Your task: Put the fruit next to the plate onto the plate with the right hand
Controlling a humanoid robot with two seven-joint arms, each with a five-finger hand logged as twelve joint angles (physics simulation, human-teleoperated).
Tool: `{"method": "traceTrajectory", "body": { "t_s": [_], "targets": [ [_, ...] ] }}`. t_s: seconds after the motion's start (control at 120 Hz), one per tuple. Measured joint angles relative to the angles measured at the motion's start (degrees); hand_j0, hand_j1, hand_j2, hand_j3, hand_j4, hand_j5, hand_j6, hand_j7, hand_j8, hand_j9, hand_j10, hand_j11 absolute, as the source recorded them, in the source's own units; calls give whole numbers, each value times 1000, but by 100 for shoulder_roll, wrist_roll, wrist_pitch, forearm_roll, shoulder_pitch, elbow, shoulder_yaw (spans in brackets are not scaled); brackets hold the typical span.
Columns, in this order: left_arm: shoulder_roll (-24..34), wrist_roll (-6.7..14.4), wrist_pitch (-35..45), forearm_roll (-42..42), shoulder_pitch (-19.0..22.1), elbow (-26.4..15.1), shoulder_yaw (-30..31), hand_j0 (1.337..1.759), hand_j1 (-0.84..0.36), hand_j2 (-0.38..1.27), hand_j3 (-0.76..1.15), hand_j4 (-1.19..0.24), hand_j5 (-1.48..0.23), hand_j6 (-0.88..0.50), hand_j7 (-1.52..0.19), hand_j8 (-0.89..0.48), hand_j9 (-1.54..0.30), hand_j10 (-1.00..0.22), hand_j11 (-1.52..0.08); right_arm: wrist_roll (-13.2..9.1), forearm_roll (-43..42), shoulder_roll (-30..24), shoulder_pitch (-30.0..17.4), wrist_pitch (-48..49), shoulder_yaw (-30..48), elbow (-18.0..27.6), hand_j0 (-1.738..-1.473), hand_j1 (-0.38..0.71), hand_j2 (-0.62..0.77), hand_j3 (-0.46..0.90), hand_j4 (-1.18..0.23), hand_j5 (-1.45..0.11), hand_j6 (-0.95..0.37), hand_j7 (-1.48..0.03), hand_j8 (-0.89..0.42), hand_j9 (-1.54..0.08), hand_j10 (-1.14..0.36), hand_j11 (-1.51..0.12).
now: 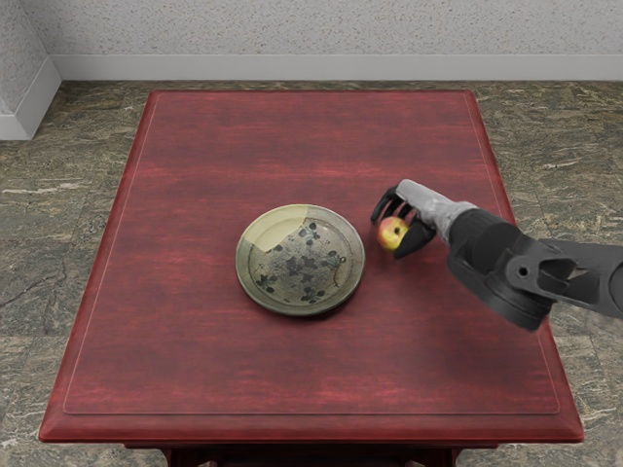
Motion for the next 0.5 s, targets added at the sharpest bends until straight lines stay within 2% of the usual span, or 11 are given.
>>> {"method": "traceTrajectory", "body": {
  "t_s": [0.217,0.5],
  "targets": [
    [0,0,0,-1,0,0,0,1658,349,0,0,0,0,0,0,0,0,0,0,-1,4,134,9,21,374,37,-1658,262,169,0,-579,-770,-482,-761,-463,-759,-585,-759],
    [0,0,0,-1,0,0,1,1658,349,0,0,0,0,0,0,0,0,0,0,-2,12,867,33,26,568,53,-1658,275,205,0,-571,-774,-474,-758,-459,-758,-579,-757]
  ]
}}
